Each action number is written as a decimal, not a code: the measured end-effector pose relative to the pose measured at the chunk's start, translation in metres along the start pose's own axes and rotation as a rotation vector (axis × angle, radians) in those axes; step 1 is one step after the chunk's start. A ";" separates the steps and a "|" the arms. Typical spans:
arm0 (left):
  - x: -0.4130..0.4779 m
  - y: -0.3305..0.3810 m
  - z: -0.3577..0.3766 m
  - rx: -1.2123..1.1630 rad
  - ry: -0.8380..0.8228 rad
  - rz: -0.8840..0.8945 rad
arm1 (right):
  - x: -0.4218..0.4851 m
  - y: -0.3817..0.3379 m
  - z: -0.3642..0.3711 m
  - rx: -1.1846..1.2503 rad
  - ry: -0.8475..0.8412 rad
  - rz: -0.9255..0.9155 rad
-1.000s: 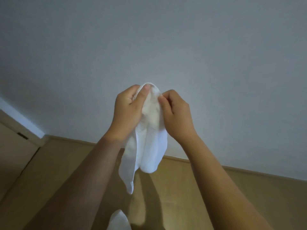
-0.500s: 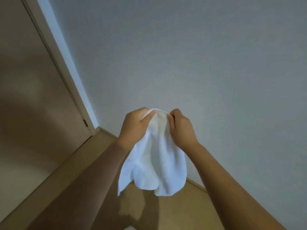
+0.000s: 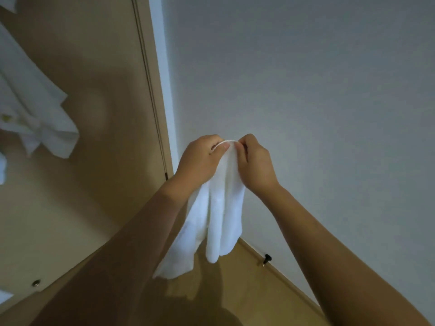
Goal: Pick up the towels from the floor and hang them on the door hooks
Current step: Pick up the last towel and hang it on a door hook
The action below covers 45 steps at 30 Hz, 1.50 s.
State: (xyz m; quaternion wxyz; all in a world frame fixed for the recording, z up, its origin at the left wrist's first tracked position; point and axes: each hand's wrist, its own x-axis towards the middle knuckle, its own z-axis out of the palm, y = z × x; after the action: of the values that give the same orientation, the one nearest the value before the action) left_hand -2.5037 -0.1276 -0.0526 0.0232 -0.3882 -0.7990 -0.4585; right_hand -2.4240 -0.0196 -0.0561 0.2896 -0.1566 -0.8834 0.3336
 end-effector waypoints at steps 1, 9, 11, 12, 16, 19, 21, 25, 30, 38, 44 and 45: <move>0.003 -0.004 -0.008 -0.002 0.015 -0.026 | 0.005 -0.006 0.005 0.013 -0.013 -0.021; 0.030 -0.031 -0.064 -0.294 0.126 -0.239 | 0.054 -0.049 0.043 0.263 -0.234 -0.120; 0.040 -0.036 -0.074 -0.222 0.179 -0.217 | 0.068 -0.054 0.054 0.258 -0.242 -0.139; 0.044 -0.038 -0.078 -0.166 0.215 -0.202 | 0.075 -0.056 0.059 0.249 -0.227 -0.142; 0.062 -0.054 -0.084 0.062 0.356 -0.216 | 0.106 -0.062 0.083 0.238 -0.162 -0.147; 0.081 -0.056 -0.086 0.078 0.447 -0.310 | 0.131 -0.067 0.100 0.268 -0.165 -0.130; 0.096 -0.054 -0.091 0.018 0.427 -0.438 | 0.148 -0.070 0.109 0.289 -0.193 -0.140; 0.129 -0.054 -0.105 -0.353 0.393 -0.667 | 0.181 -0.073 0.125 0.209 -0.244 -0.328; 0.170 -0.069 -0.115 -0.392 0.535 -0.763 | 0.216 -0.071 0.144 0.381 -0.444 -0.533; 0.206 -0.096 -0.136 -0.202 0.500 -0.507 | 0.312 -0.071 0.162 0.513 -0.571 -0.319; 0.247 -0.114 -0.175 -0.158 0.455 -0.405 | 0.364 -0.088 0.182 0.633 -0.854 -0.255; 0.253 -0.118 -0.182 -0.140 0.464 -0.393 | 0.372 -0.092 0.189 0.604 -0.840 -0.263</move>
State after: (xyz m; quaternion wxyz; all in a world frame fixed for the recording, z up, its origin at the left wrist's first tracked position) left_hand -2.8137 -0.1457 0.0684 0.0889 -0.1120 -0.7986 -0.5846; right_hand -2.8393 -0.0057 0.0431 -0.0173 0.1929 -0.8001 0.5678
